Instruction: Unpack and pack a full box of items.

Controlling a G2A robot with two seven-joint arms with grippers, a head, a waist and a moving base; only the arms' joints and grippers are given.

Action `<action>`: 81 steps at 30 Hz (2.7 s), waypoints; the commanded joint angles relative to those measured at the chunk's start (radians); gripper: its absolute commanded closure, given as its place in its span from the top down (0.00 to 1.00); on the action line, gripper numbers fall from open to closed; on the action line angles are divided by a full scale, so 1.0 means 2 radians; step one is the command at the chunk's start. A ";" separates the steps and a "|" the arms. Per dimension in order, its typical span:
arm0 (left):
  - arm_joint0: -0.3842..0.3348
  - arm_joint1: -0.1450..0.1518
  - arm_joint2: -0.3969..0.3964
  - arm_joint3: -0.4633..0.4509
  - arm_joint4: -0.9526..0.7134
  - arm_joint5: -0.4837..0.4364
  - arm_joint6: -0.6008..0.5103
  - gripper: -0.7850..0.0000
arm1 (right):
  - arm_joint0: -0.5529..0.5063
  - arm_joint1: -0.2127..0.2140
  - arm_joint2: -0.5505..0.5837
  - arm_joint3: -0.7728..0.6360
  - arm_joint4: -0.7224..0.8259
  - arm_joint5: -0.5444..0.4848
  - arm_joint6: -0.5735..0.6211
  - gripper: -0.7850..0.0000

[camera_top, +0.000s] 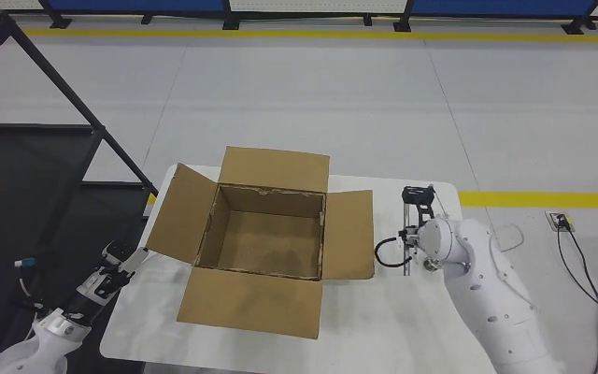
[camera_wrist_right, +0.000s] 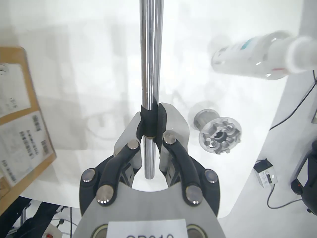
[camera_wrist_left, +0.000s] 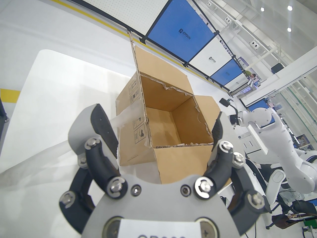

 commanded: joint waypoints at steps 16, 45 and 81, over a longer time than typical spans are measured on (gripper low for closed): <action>0.000 0.000 0.000 0.000 0.000 0.000 0.000 1.00 | 0.081 -0.041 -0.146 -0.141 0.001 0.012 -0.083 0.00; 0.000 0.000 0.000 0.000 0.000 0.000 0.000 1.00 | 0.303 -0.321 -0.466 0.466 0.189 -0.193 -0.118 0.00; 0.000 0.000 0.000 0.000 0.000 0.000 0.000 1.00 | 0.301 -0.397 -0.459 0.625 0.198 -0.217 -0.154 0.24</action>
